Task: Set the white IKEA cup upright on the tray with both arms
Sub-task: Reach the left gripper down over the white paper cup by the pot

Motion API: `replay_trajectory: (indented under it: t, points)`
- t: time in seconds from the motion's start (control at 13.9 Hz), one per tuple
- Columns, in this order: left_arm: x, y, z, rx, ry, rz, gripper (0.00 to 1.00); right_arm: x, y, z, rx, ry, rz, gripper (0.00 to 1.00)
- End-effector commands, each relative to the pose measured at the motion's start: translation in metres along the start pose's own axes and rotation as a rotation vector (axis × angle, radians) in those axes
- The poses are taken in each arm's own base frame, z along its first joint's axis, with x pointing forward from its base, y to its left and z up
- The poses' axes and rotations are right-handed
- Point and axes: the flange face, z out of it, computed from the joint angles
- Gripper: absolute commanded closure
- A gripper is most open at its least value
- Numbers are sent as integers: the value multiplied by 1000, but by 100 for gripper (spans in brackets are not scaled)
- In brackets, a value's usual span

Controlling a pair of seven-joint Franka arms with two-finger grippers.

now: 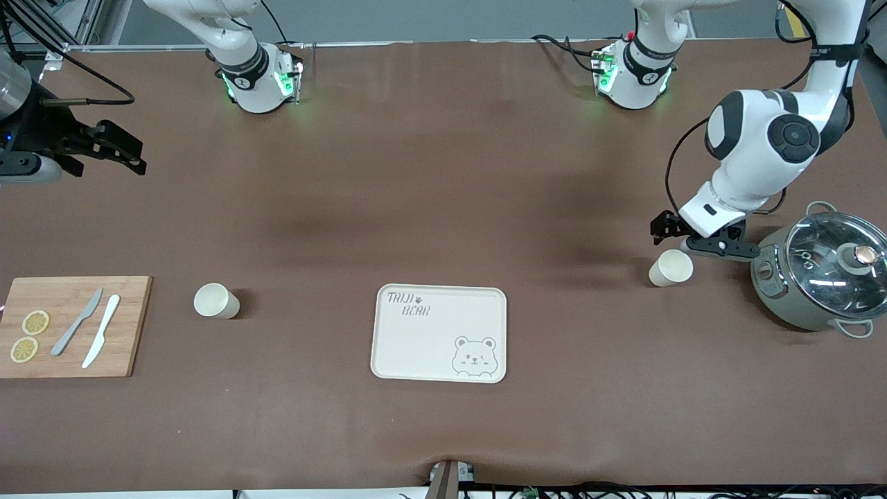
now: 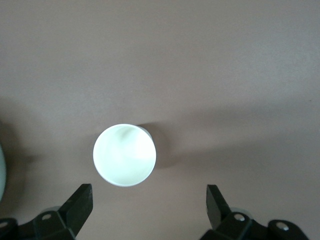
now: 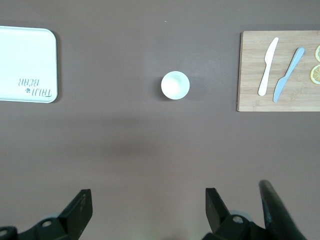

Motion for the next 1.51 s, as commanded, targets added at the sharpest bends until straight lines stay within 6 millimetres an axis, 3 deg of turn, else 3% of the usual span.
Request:
replay_trajectory:
  t: [0.0, 1.0, 1.43]
  points:
    - [4, 6, 24, 0, 16, 5, 0, 2, -2, -1, -19, 4, -3, 0]
    - [-2, 14, 90, -28, 41, -15, 0, 2, -4, -1, -21, 4, -6, 0]
    - [-8, 11, 102, -29, 41, -17, 0, 2, -4, -1, -21, 4, -6, 0]
